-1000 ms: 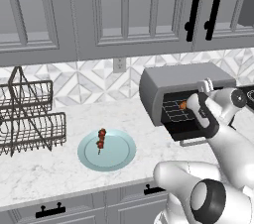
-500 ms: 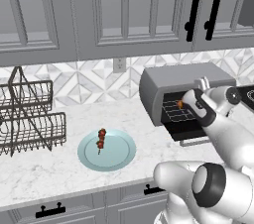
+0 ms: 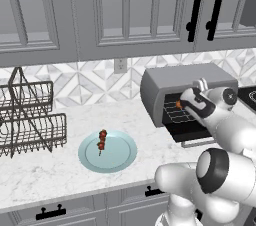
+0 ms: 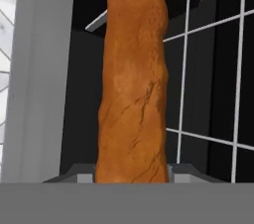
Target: Pick up the kebab skewer and baguette bread, and place them inside the toaster oven. Close the toaster oven door and start by setting the timer.
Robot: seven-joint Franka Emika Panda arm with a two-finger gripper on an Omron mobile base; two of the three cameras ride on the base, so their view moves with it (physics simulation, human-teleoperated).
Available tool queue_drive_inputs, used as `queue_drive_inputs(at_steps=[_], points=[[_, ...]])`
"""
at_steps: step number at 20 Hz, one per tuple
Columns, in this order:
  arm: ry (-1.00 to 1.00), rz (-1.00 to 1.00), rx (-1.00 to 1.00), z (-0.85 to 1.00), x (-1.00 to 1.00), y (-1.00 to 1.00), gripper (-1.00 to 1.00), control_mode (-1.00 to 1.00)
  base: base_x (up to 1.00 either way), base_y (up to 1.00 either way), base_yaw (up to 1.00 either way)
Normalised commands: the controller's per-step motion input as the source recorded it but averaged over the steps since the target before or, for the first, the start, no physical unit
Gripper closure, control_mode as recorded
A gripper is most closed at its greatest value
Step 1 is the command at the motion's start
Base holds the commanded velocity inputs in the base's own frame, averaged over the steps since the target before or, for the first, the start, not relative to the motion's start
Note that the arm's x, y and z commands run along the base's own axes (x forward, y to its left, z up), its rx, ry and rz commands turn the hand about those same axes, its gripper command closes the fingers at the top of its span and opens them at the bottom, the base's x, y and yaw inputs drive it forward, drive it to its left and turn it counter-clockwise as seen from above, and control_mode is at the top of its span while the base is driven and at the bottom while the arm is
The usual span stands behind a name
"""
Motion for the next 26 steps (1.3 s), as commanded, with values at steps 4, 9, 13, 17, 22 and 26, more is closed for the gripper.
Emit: queue_drive_inputs(at_steps=[4,9,13,17,22,26], points=[[0.0,0.0,0.0,-0.12,0.15,0.0,1.0,-1.0,0.0,0.0,0.0],[0.01,0.0,0.0,-0.02,0.16,0.0,1.0,-1.0,0.0,0.0,0.0],[0.02,0.0,0.0,-0.02,0.07,0.0,1.0,-1.0,0.0,0.0,0.0],[0.01,0.0,0.0,0.0,0.0,0.0,-1.0,-1.0,0.0,0.0,0.0],[0.0,0.0,0.0,0.0,0.0,0.0,-1.0,-1.0,0.0,0.0,0.0],[0.0,0.0,0.0,0.02,0.0,0.0,-1.0,-1.0,0.0,0.0,0.0]])
